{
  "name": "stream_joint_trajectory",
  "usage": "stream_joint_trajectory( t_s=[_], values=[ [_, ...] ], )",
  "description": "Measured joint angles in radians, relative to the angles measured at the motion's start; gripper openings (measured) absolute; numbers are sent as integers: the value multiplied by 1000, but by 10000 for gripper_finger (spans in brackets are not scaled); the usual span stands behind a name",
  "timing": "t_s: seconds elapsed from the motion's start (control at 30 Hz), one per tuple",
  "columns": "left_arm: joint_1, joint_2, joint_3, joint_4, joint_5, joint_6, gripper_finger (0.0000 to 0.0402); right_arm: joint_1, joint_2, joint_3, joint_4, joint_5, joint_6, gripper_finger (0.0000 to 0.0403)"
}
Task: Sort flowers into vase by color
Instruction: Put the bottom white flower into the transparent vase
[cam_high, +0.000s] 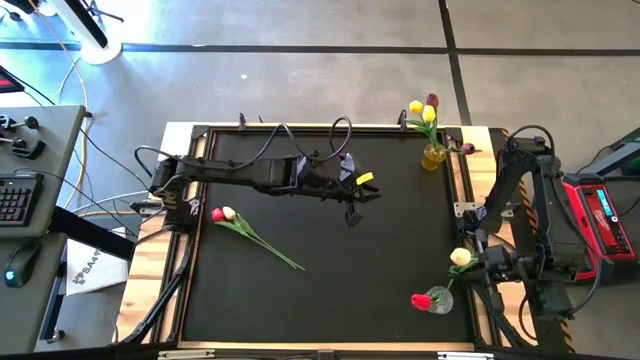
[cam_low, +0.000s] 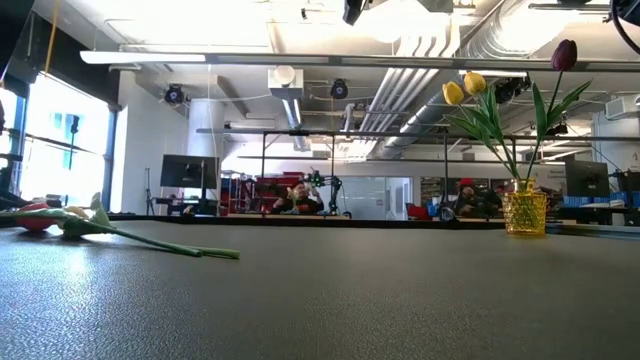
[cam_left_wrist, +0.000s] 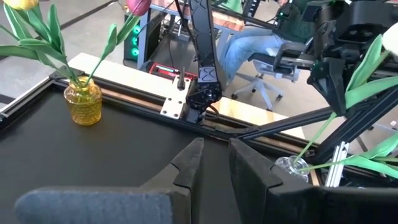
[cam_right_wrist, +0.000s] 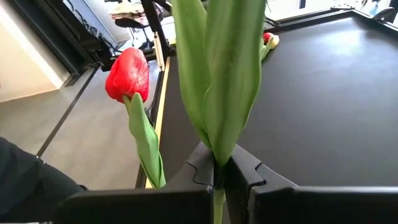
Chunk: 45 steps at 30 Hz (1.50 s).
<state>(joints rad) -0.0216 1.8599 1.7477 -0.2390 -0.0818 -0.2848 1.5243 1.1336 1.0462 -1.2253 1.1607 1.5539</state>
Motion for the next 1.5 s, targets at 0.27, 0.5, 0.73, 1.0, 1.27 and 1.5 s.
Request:
stream_joint_trajectory(
  t_s=[0.27, 0.5, 0.73, 1.0, 1.27, 1.5],
  values=[
    [4, 0, 0, 0, 0, 1, 62, -16, 0, 0, 28, -11, 0, 0],
    [6, 0, 0, 2, 0, 0, 62, -20, 0, 0, 30, -10, 12, 0],
    [6, 0, 0, 2, 0, 0, 62, -20, 0, 0, 30, -10, 8, 0],
    [8, 0, 0, 6, 0, 17, 62, -20, 9, 0, 48, 102, -36, 0],
    [-5, 0, 0, 5, 3, 9, 62, -20, 50, 0, 53, 77, -28, 0],
    [-14, 0, 0, 3, 4, 17, 62, -20, 67, 0, 85, 61, -26, 0]
  ],
)
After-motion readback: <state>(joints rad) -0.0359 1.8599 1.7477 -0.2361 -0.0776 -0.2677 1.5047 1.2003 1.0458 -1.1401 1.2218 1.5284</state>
